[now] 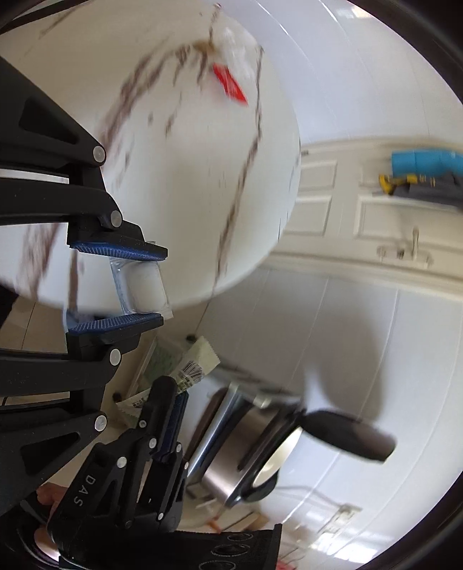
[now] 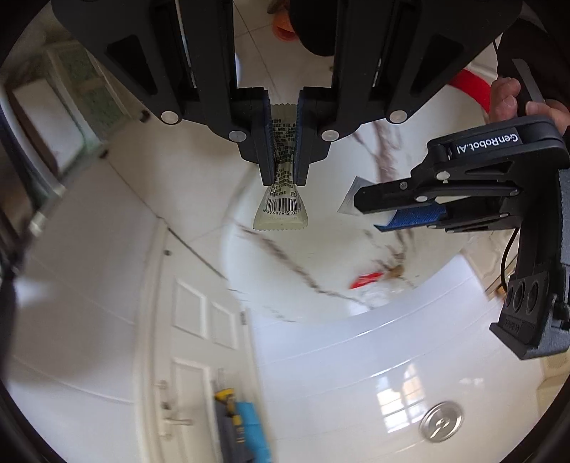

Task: Collect trash
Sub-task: 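Carry receipt and white packet over the blue bin and open both tools, then return both tools to the table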

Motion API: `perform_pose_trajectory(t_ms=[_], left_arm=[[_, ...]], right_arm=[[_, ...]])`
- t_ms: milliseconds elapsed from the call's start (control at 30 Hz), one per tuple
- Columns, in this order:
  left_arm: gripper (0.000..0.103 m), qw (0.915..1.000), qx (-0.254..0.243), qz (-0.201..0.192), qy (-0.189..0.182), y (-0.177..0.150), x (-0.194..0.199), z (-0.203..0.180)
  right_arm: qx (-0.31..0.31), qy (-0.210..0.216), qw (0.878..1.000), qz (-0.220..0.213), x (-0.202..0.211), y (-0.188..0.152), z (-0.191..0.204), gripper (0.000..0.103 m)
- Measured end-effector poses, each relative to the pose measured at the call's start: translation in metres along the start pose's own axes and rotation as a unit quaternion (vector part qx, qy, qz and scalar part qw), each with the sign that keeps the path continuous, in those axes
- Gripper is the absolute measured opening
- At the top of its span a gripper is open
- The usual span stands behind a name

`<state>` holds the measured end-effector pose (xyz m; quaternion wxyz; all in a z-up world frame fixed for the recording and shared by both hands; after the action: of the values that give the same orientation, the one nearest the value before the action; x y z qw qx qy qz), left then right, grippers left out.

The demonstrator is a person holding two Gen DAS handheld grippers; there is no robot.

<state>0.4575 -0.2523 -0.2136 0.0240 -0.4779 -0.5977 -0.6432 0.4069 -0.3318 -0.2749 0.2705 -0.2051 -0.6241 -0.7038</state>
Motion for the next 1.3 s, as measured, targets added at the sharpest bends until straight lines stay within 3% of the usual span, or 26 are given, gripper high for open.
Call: perform_pose_trajectory(t_ms=[233, 433, 667, 733, 833, 1033, 1200, 1300], left_arm=[[0.025, 0.9950, -0.047, 0.072, -0.052, -0.015, -0.081, -0.085], [0.021, 0.9882, -0.076, 0.117, -0.064, -0.020, -0.141, -0.104], [0.033, 0.9874, -0.073, 0.134, -0.040, -0.016, -0.188, -0.103], [0.042, 0.9881, -0.072, 0.132, -0.032, -0.016, -0.190, -0.100], [0.058, 0.9904, -0.077, 0.114, -0.014, -0.012, -0.189, -0.102], [0.064, 0.9942, -0.073, 0.079, -0.010, -0.004, -0.159, -0.112], [0.068, 0.9962, -0.069, 0.051, -0.011, 0.001, -0.114, -0.108], [0.076, 0.9976, -0.063, 0.027, -0.012, 0.004, -0.074, -0.095]], right_arm=[[-0.074, -0.060, 0.995, 0.012, 0.027, -0.041, -0.097, 0.011], [-0.120, -0.078, 0.989, 0.031, 0.025, -0.069, -0.145, 0.011], [-0.148, -0.080, 0.985, 0.047, 0.015, -0.087, -0.174, 0.011], [-0.152, -0.075, 0.984, 0.050, 0.012, -0.090, -0.174, 0.012], [-0.159, -0.066, 0.984, 0.053, 0.004, -0.093, -0.174, 0.020], [-0.161, -0.073, 0.983, 0.052, 0.004, -0.092, -0.172, 0.033], [-0.149, -0.082, 0.985, 0.030, 0.027, -0.076, -0.157, 0.041], [-0.136, -0.083, 0.987, 0.010, 0.044, -0.061, -0.140, 0.050]])
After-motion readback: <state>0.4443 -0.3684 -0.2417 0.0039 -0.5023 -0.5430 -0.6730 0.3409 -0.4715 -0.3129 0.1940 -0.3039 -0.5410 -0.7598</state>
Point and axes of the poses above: each gripper's, at about its wrist camera, not at the fingertips, and x roughly against the way its jaws point, z to its left, y to its top, the point moved 8 cm from there along -x, roughly the way its jaws point, and after that the axes turned 7 degrees about -z, right-handed, at the moved point
